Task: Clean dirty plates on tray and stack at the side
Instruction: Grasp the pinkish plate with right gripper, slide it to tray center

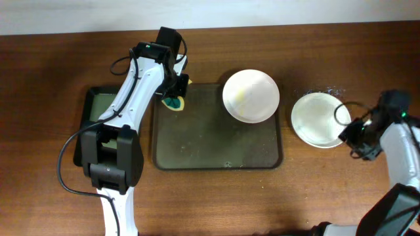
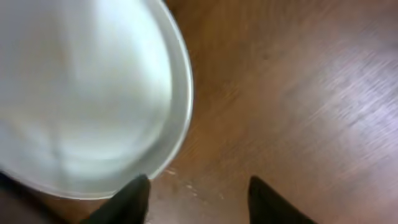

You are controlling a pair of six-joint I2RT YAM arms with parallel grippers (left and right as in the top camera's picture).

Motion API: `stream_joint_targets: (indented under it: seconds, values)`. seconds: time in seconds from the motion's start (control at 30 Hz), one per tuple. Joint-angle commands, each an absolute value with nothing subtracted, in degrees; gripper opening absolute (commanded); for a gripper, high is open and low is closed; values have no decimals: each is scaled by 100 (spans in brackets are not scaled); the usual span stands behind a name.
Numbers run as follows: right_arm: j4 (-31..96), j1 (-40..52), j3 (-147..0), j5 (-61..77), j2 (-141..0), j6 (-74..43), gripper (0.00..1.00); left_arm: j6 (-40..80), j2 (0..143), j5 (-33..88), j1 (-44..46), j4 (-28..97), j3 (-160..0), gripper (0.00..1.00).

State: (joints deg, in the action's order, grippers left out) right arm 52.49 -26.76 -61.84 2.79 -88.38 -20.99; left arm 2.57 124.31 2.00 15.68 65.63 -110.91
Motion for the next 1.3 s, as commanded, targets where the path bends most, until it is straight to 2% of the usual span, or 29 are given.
stream_joint_targets:
  seconds: [0.0, 0.1, 0.2, 0.43, 0.6, 0.73, 0.8, 0.97, 1.03, 1.1, 1.27]
  values:
    - [5734, -2637, -6982, 480, -8656, -1922, 56, 211, 12477, 263, 1570, 6563, -11233, 0]
    - [6075, -2397, -7356, 591, -8650, -1820, 57, 211, 12477, 263, 1570, 6563, -11233, 0]
    - [6064, -1682, -7419, 1098, -8661, -1605, 58, 211, 12477, 263, 1570, 6563, -11233, 0]
    - [5474, -283, -7354, 1098, -9111, -1953, 56, 211, 12477, 263, 1570, 6517, -11233, 0]
    - [4727, 438, -7328, 1066, -10182, -2467, 43, 211, 12477, 263, 1570, 6517, -11233, 0]
    - [4080, 766, -7328, 923, -10895, -3100, 40, 211, 12477, 261, 1570, 6521, -11233, 0]
    - [4121, 919, -7328, 770, -11085, -3103, 34, 211, 12477, 261, 1570, 6523, -11233, 0]
    - [4091, 1251, -7175, 307, -11128, -3247, 33, 211, 12477, 263, 1570, 6519, -11233, 0]
    - [4075, 1365, -7155, 311, -11170, -3247, 30, 209, 12477, 261, 1570, 6521, -11233, 0]
    - [4200, 1520, -7155, 515, -11170, -3247, 25, 209, 12477, 261, 1570, 6523, -11233, 0]
    - [4794, 1782, -7157, 1741, -11148, -3229, 25, 209, 12477, 263, 1570, 6530, -11233, 0]
